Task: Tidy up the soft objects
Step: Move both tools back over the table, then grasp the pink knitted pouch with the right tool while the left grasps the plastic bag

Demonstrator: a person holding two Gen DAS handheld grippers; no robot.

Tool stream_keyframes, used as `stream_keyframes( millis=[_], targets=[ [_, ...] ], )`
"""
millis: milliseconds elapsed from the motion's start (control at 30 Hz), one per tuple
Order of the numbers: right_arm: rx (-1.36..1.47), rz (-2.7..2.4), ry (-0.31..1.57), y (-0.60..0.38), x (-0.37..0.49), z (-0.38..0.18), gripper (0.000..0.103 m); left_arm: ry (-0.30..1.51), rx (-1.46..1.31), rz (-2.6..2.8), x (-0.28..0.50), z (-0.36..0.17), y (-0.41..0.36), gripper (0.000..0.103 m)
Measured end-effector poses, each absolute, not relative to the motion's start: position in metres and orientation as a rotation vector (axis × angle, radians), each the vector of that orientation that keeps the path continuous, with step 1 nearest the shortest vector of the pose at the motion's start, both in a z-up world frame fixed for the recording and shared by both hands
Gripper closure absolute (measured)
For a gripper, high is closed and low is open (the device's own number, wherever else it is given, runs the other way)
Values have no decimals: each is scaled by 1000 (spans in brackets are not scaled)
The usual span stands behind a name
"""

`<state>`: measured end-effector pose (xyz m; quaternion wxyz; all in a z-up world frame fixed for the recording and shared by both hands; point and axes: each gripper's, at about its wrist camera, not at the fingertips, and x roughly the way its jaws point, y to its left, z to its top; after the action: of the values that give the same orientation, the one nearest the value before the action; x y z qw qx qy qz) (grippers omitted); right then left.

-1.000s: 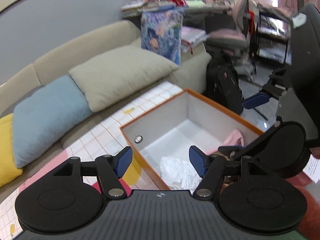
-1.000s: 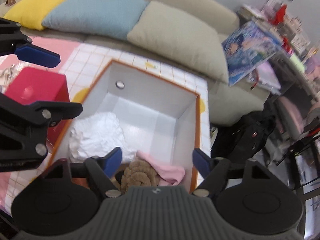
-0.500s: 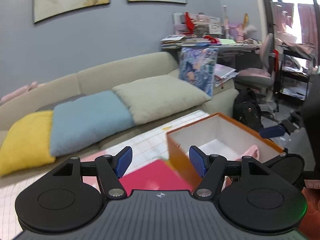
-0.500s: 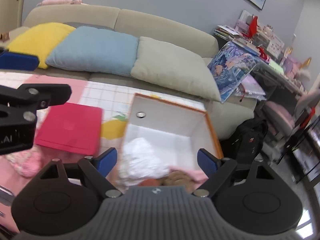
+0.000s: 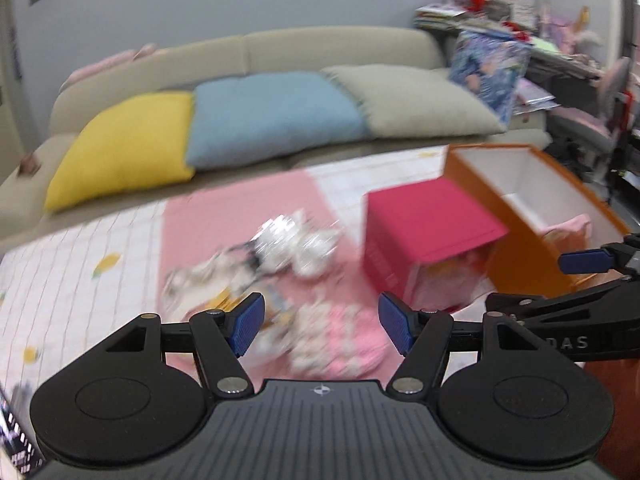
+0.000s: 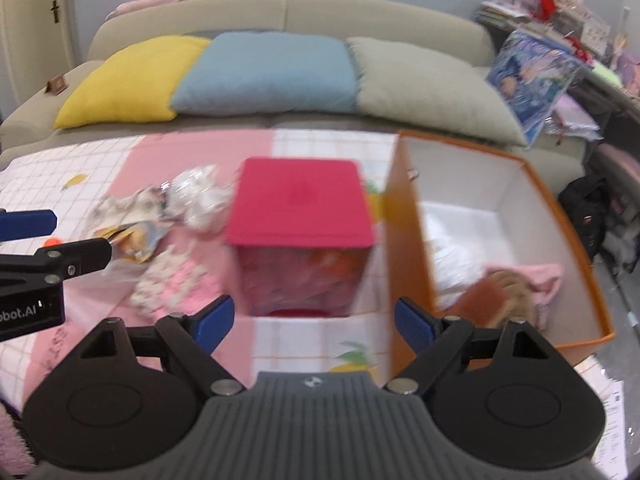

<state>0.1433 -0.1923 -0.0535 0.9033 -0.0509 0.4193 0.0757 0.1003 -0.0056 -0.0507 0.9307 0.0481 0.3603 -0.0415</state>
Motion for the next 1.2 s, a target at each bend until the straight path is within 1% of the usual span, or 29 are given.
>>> stream_keyframes(
  millis=[100, 333, 733, 1067, 1200],
  targets=[
    [-124, 201, 892, -170, 141, -64, 22, 761, 67, -52, 96, -60, 14, 26],
    [-181, 293, 920, -127, 143, -85, 26, 788, 0, 13, 82, -77, 56, 26],
    [-280, 408, 948, -71, 158, -116, 26, 860, -67, 88, 81, -106, 101, 27],
    [-364, 456, 938, -45, 184, -144, 26, 901, -89, 101, 91, -120, 113, 27],
    [-371, 465, 965, -43, 196, -155, 26, 907, -91, 90, 94, -124, 115, 27]
  ],
)
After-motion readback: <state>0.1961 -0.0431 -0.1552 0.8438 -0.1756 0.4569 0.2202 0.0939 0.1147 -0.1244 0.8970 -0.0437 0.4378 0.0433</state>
